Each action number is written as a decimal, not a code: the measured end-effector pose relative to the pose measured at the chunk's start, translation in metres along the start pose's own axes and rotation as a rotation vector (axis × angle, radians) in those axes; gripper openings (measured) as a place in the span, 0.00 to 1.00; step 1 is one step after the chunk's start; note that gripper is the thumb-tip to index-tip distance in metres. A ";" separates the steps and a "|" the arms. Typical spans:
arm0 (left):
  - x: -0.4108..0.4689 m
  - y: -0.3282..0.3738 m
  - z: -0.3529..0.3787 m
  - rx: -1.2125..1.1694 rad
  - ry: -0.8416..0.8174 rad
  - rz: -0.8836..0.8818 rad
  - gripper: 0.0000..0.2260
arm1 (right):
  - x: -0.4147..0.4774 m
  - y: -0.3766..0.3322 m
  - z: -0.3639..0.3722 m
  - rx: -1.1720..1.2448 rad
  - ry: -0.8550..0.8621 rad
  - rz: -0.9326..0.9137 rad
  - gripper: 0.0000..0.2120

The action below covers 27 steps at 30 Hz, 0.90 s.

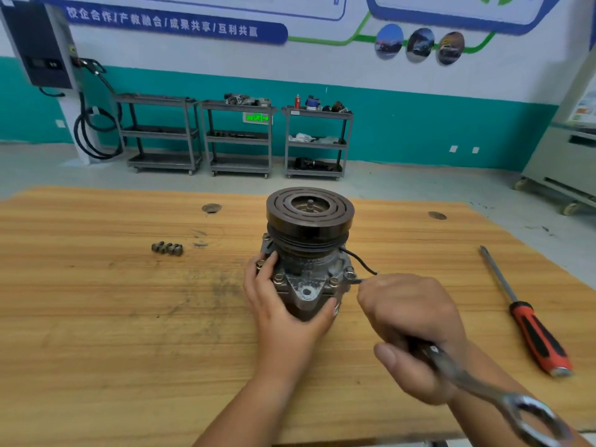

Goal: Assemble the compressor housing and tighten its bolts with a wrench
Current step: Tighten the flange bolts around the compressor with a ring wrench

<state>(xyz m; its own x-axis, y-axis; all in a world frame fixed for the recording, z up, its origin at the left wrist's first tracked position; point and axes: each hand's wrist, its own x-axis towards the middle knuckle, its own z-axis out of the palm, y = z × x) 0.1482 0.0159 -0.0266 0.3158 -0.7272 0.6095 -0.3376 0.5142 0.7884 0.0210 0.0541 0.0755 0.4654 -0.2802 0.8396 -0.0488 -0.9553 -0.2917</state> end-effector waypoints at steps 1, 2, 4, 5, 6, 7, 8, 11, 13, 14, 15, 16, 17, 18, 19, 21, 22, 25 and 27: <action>0.001 -0.003 -0.006 -0.001 -0.043 0.019 0.39 | -0.002 0.003 -0.001 0.032 0.013 0.025 0.27; 0.001 -0.007 -0.013 -0.027 -0.088 0.026 0.38 | -0.005 0.006 -0.001 0.041 0.023 0.042 0.26; 0.004 -0.013 -0.027 -0.088 -0.158 0.005 0.37 | -0.005 0.010 0.000 0.065 0.036 0.065 0.23; 0.007 -0.016 -0.033 -0.127 -0.184 -0.008 0.36 | -0.009 0.011 0.001 0.083 0.028 0.046 0.22; 0.009 -0.018 -0.037 -0.188 -0.206 -0.024 0.34 | -0.010 0.012 0.001 0.087 0.001 0.033 0.21; 0.011 -0.020 -0.039 -0.251 -0.214 -0.039 0.32 | -0.010 0.012 0.002 0.098 -0.033 0.032 0.21; 0.013 -0.021 -0.039 -0.298 -0.209 -0.053 0.29 | -0.010 0.014 0.003 0.090 -0.081 0.028 0.22; 0.023 -0.023 -0.037 -0.320 -0.145 -0.076 0.19 | -0.004 0.019 0.007 0.058 -0.224 0.005 0.21; 0.034 -0.024 -0.035 -0.286 -0.117 -0.090 0.15 | -0.001 0.022 0.006 0.060 -0.307 -0.009 0.19; 0.040 -0.025 -0.035 -0.269 -0.119 -0.090 0.14 | 0.000 0.023 0.003 0.074 -0.345 -0.005 0.20; 0.046 -0.027 -0.034 -0.254 -0.128 -0.077 0.13 | 0.002 0.023 0.000 0.102 -0.362 0.015 0.21; 0.050 -0.030 -0.033 -0.240 -0.143 -0.062 0.13 | 0.003 0.023 -0.004 0.139 -0.360 0.044 0.22; 0.052 -0.032 -0.032 -0.231 -0.154 -0.049 0.13 | 0.004 0.023 -0.009 0.175 -0.339 0.078 0.23; 0.051 -0.035 -0.030 -0.224 -0.159 -0.041 0.13 | 0.003 0.023 -0.013 0.203 -0.311 0.105 0.24; 0.049 -0.038 -0.028 -0.212 -0.159 -0.030 0.13 | 0.001 0.022 -0.016 0.219 -0.298 0.119 0.24; 0.044 -0.043 -0.025 -0.182 -0.161 -0.003 0.13 | 0.000 0.023 -0.017 0.191 -0.340 0.096 0.24; 0.042 -0.044 -0.024 -0.182 -0.163 0.005 0.14 | 0.000 0.024 -0.015 0.172 -0.381 0.076 0.23; 0.042 -0.046 -0.025 -0.215 -0.185 0.052 0.23 | 0.003 0.028 -0.013 0.169 -0.455 0.064 0.22; 0.043 -0.048 -0.024 -0.255 -0.216 0.082 0.26 | 0.001 0.027 -0.015 0.176 -0.446 0.074 0.20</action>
<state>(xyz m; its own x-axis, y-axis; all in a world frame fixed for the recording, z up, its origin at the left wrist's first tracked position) 0.1995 -0.0289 -0.0360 0.0920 -0.7442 0.6616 -0.1128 0.6524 0.7494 0.0067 0.0262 0.0751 0.8018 -0.2417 0.5465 0.0366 -0.8929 -0.4487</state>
